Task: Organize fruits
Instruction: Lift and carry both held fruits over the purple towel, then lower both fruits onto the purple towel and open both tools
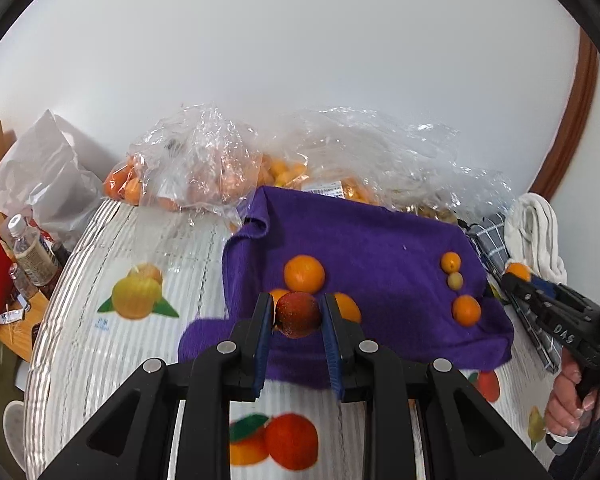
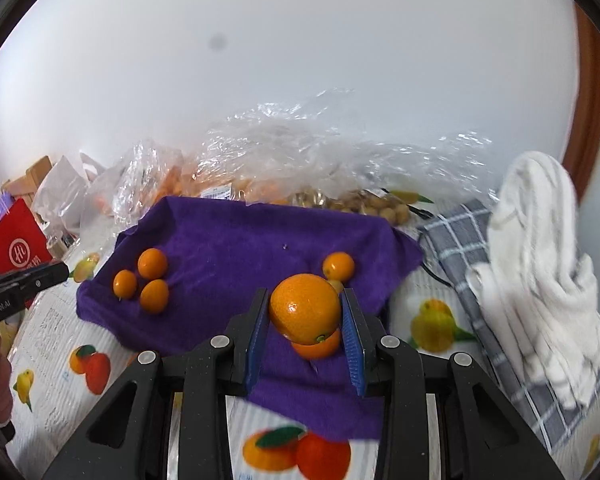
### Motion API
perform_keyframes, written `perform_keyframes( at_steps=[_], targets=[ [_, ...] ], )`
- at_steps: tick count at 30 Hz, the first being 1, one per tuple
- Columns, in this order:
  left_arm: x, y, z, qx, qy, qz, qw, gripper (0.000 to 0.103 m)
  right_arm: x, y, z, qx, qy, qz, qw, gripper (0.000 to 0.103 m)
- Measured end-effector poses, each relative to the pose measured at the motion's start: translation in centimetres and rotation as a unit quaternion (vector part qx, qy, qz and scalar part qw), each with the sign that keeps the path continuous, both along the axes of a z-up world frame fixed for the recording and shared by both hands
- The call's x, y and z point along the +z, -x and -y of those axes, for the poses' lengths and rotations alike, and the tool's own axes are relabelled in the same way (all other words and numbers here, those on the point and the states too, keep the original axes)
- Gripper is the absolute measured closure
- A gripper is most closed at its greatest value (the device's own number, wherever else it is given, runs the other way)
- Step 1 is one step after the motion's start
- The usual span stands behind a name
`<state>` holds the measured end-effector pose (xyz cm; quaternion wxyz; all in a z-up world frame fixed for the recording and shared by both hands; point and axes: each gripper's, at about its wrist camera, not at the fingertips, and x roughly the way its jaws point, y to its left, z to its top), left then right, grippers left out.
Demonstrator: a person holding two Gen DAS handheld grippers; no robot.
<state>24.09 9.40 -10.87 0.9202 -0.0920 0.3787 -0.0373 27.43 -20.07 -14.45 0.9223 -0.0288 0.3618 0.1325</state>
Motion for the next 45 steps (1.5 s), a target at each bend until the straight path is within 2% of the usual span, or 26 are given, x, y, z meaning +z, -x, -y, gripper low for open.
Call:
perform_keyframes(
  at_steps=[6, 12, 20, 29, 34, 37, 45],
  targets=[
    [-0.9, -2.5, -0.6, -0.001, 0.025, -0.016, 0.9995, 0.080, -3.4, -4.4, -1.4, 0.022, 0.002, -0.053, 0.998, 0.068],
    [-2.7, -4.6, 0.7, -0.015, 0.018, -0.038, 0.9990, 0.080, -6.0, -6.4, -3.0, 0.039, 0.020, -0.080, 0.996, 0.068],
    [-4.7, -6.5, 2.5, -0.031, 0.000, -0.062, 0.9976, 0.080, -7.6, -7.3, -3.6, 0.039, 0.043, -0.094, 0.994, 0.068],
    [-5.3, -6.9, 3.5, -0.038, -0.019, -0.065, 0.9970, 0.080, -7.5, -7.0, -3.6, 0.042, 0.050, -0.087, 0.994, 0.065],
    [-6.1, -7.2, 3.7, -0.036, -0.017, -0.073, 0.9965, 0.080, -6.1, -6.1, -3.3, 0.038, 0.049, -0.073, 0.995, 0.048],
    [-6.4, -7.1, 3.7, -0.030, -0.016, -0.065, 0.9973, 0.079, -5.0, -5.3, -2.8, 0.029, 0.049, -0.062, 0.996, 0.042],
    [-6.2, -7.2, 3.3, -0.026, -0.004, -0.069, 0.9973, 0.079, -3.1, -2.4, -1.6, -0.012, 0.061, -0.027, 0.998, 0.041]
  ],
)
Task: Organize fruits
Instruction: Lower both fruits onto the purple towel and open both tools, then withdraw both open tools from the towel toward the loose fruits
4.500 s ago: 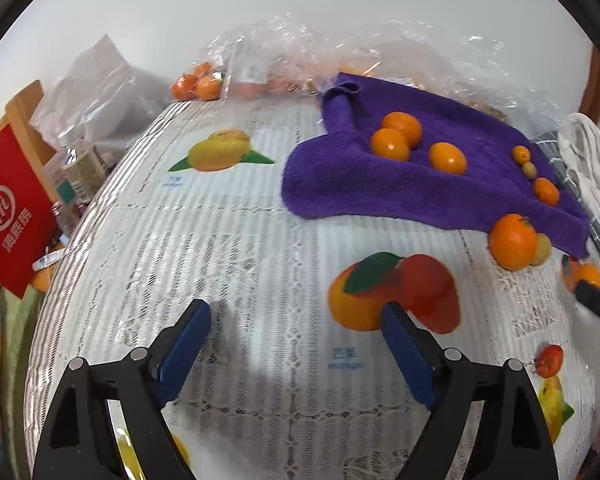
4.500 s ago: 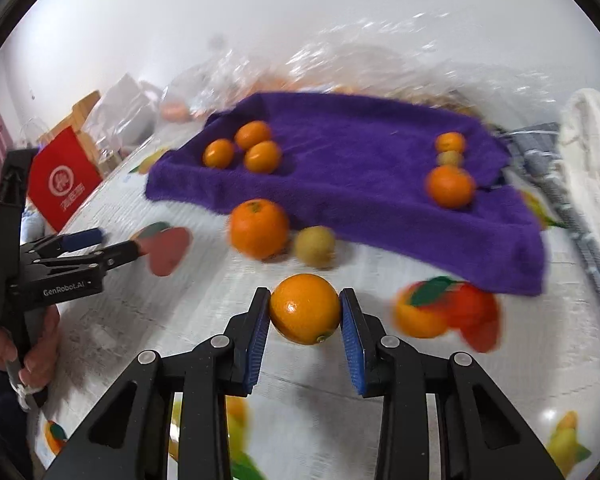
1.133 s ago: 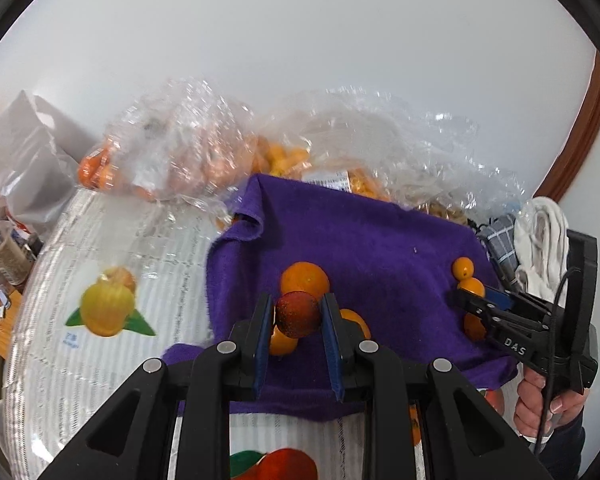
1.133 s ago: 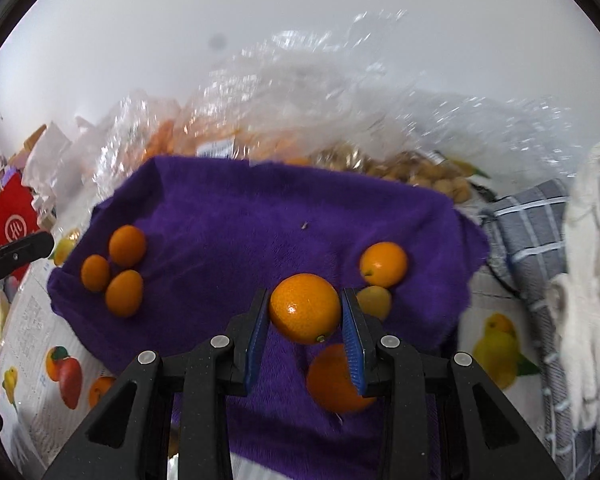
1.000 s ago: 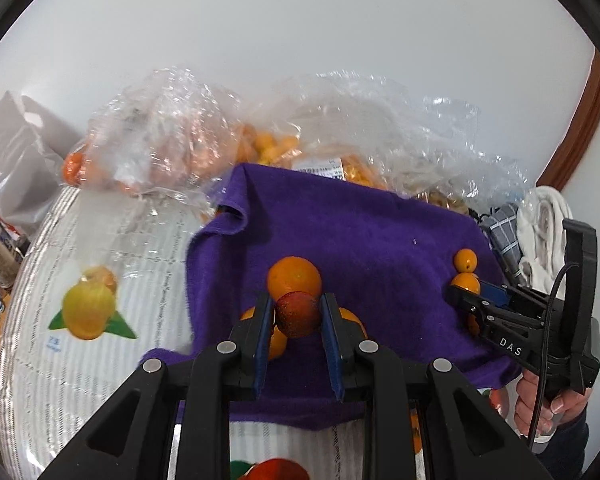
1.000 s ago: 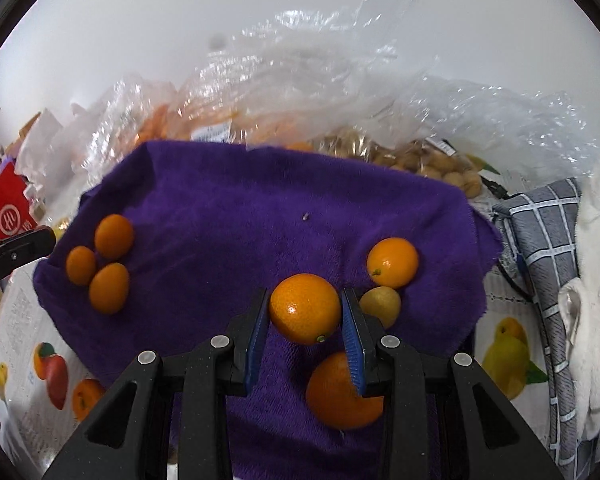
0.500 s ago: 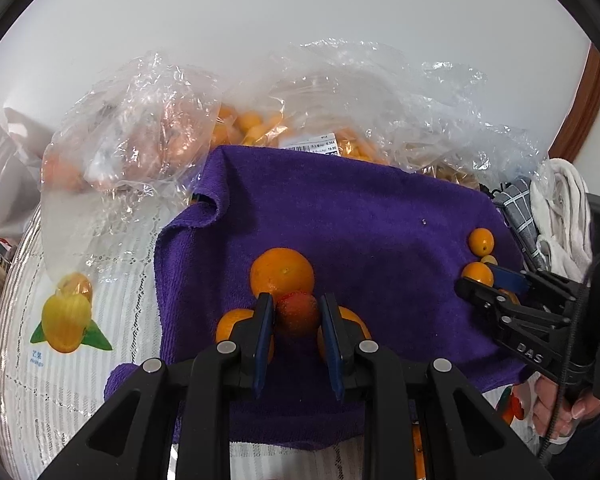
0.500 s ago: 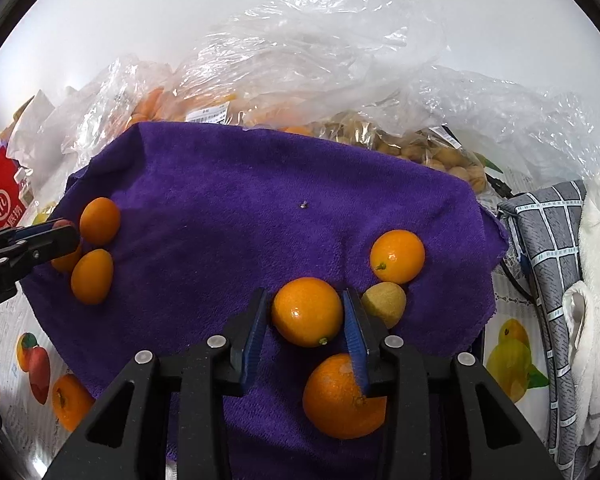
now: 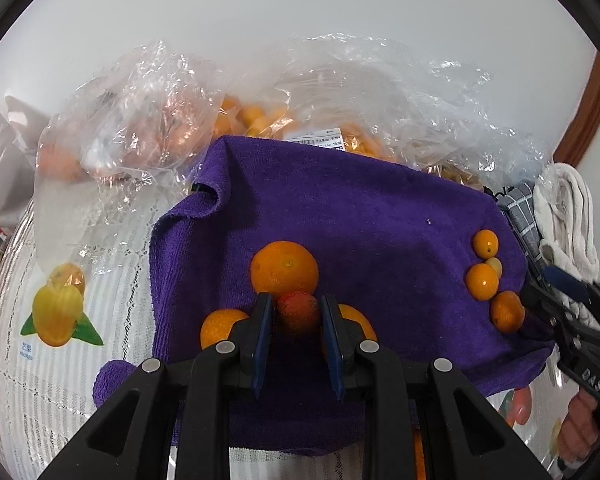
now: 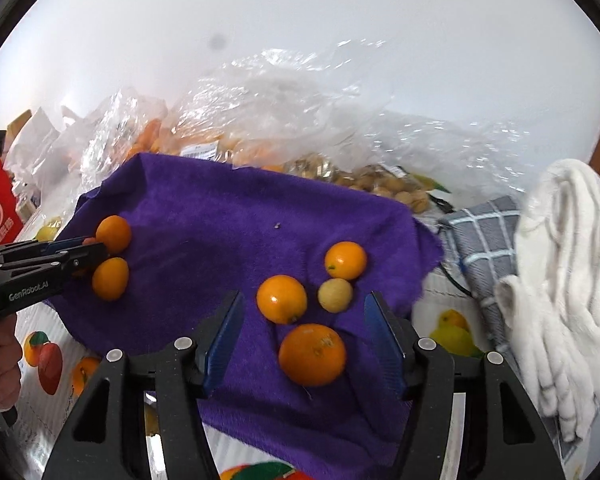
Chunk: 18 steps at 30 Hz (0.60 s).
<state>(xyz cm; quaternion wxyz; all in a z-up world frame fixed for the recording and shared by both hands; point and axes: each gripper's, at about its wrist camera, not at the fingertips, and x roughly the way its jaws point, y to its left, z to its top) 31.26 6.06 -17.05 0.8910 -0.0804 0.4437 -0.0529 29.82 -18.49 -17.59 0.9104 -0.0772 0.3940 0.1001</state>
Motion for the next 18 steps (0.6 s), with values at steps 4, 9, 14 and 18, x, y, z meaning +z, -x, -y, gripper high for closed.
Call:
perform_keyframes(
  at_steps=[4, 9, 14, 18],
  targets=[
    [1.3, 0.8, -0.4, 0.011, -0.008, 0.012, 0.9998, 0.075, 0.4, 1.1, 0.6, -0.011, -0.009, 0.003, 1.000, 0.041],
    [3.5, 3.1, -1.1, 0.024, -0.002, 0.040, 0.9989, 0.056, 1.3, 2.8, 1.4, -0.024, -0.019, 0.007, 1.000, 0.041],
    [4.6, 5.5, -1.9, 0.034, 0.005, 0.051, 0.9981, 0.056, 2.3, 4.9, 2.8, -0.044, -0.059, 0.012, 0.997, 0.041],
    [5.1, 7.9, -1.9, 0.034, -0.007, 0.067, 0.9972, 0.056, 2.7, 6.8, 4.0, -0.048, -0.082, 0.006, 0.995, 0.041]
  ],
)
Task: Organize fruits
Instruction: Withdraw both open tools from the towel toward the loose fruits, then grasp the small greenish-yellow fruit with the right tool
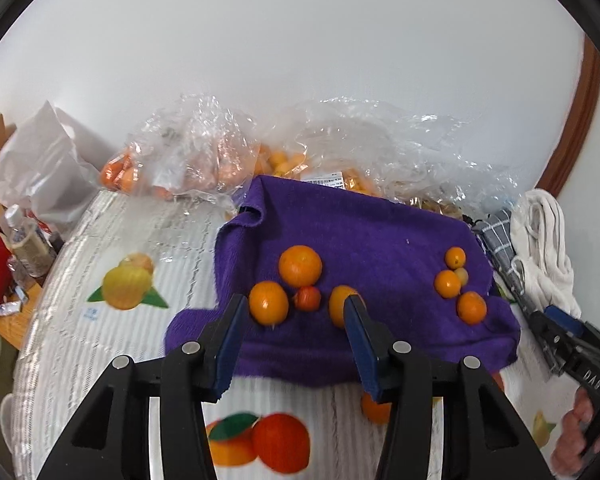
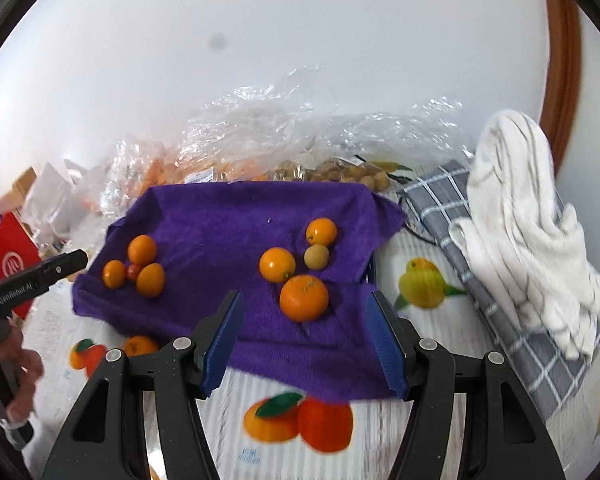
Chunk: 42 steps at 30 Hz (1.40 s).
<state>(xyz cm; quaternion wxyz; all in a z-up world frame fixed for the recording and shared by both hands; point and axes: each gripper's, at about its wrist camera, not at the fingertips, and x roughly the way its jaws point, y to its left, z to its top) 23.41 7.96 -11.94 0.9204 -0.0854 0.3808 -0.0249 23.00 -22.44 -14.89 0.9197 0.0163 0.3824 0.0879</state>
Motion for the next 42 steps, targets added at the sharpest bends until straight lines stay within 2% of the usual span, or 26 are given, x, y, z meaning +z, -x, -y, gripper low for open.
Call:
perform_keyframes(
  at_steps=[6, 12, 19, 23, 31, 36, 42],
  targets=[
    [0.0, 3.1, -0.1, 0.000, 0.004, -0.008, 1.0000, 0.056, -0.2, 2.6, 0.3, 0.007, -0.005, -0.012, 1.000, 0.041],
    [-0.5, 6.1, 0.3, -0.009, -0.015, -0.002, 0.9998, 0.056, -1.3, 5.5, -0.5, 0.028, -0.007, -0.014, 0.999, 0.041],
    [-2.2, 7.5, -0.2, -0.005, -0.022, -0.017, 0.9996, 0.056, -2.5, 7.0, -1.7, 0.034, -0.002, -0.018, 0.999, 0.047],
    [-3.7, 8.0, -0.6, 0.000, -0.043, -0.028, 0.9987, 0.056, -3.1, 6.8, -1.9, 0.035, -0.013, -0.027, 0.999, 0.052],
    [-6.1, 7.8, -2.5, 0.011, -0.077, -0.057, 0.9954, 0.056, -4.8, 5.3, -4.6, 0.052, 0.005, -0.036, 0.998, 0.063],
    [-7.5, 7.2, -4.0, 0.017, -0.070, -0.073, 0.9947, 0.056, -5.8, 4.0, -6.7, 0.072, 0.009, -0.048, 0.996, 0.065],
    [-7.7, 7.0, -4.4, 0.003, -0.054, -0.071, 0.9960, 0.040, -6.6, 2.5, -9.0, 0.090, 0.008, -0.055, 0.994, 0.065]
  ],
)
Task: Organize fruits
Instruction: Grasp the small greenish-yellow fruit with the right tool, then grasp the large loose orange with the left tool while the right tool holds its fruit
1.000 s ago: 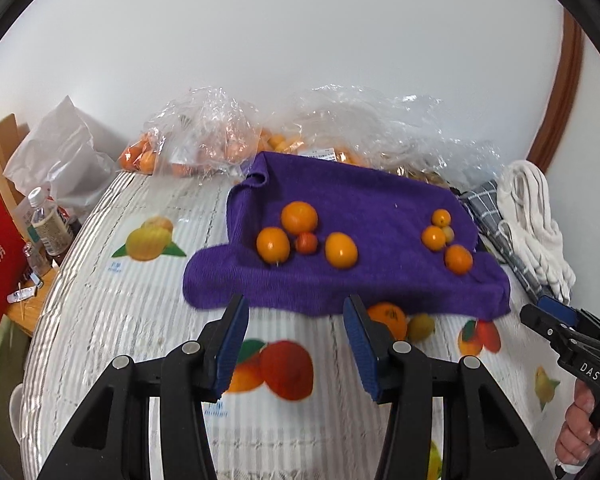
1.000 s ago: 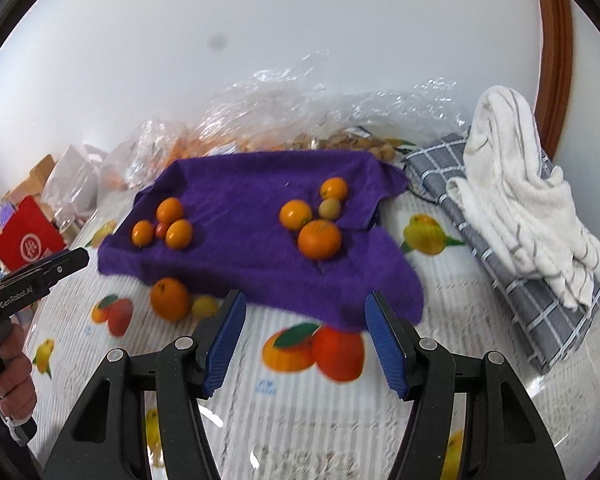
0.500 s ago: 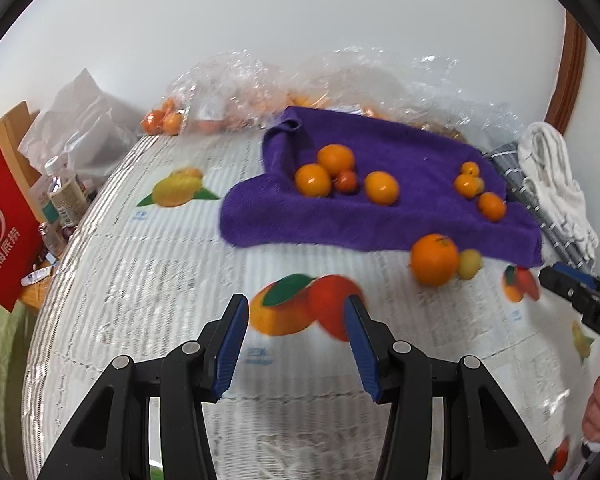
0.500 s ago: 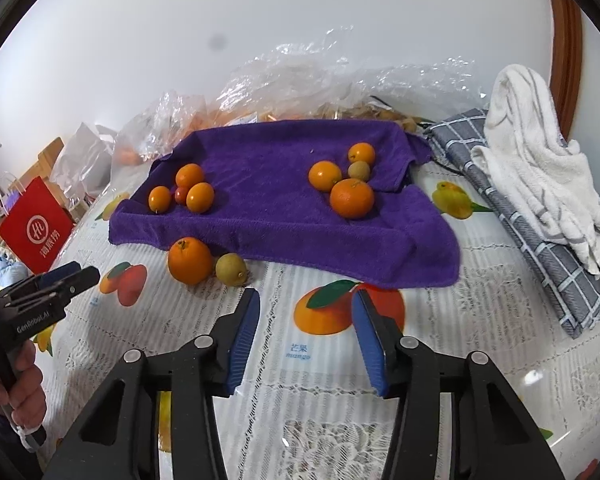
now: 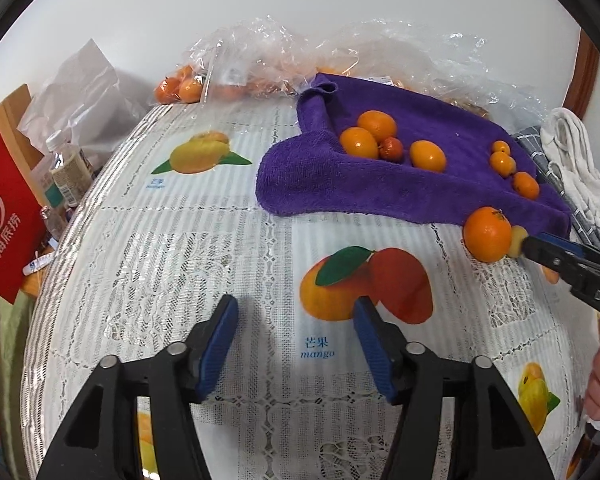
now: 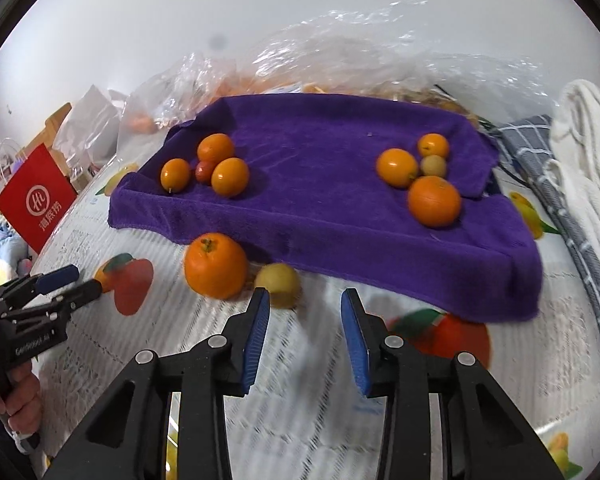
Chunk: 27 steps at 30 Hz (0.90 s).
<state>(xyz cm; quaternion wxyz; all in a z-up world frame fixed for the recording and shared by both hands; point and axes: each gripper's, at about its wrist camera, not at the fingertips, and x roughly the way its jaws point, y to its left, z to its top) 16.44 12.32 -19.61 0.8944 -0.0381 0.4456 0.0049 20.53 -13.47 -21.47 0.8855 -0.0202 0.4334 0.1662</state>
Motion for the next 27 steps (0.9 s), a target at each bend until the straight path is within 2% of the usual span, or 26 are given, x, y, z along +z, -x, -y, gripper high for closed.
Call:
perform_keyframes(
  at_steps=[6, 9, 13, 20, 24, 27],
  targets=[
    [-0.1, 0.5, -0.1, 0.002, 0.015, 0.017, 0.9997, 0.038, -1.0, -1.0, -1.4, 0.013, 0.013, -0.008, 1.000, 0.065],
    [-0.1, 0.6, 0.0, 0.004, 0.013, 0.020, 0.9997, 0.038, -1.4, -1.1, -1.5, 0.013, 0.009, -0.003, 1.000, 0.076],
    [-0.1, 0.5, 0.1, 0.004, 0.010, 0.020, 0.9998, 0.038, -1.2, -0.5, -1.1, 0.007, 0.010, 0.013, 1.000, 0.077],
    [0.2, 0.8, -0.2, -0.001, 0.026, 0.029, 0.9992, 0.038, 0.1, 1.3, 2.4, -0.017, 0.038, 0.035, 0.999, 0.077],
    [1.0, 1.3, 0.6, -0.021, 0.027, 0.046, 0.9984, 0.038, 0.0, 2.1, 5.4, -0.040, 0.057, 0.040, 0.997, 0.077],
    [2.0, 1.0, 2.1, -0.047, 0.042, 0.042, 0.9971, 0.039, -0.1, 2.2, 7.4, -0.054, 0.064, 0.040, 0.996, 0.077]
  ],
)
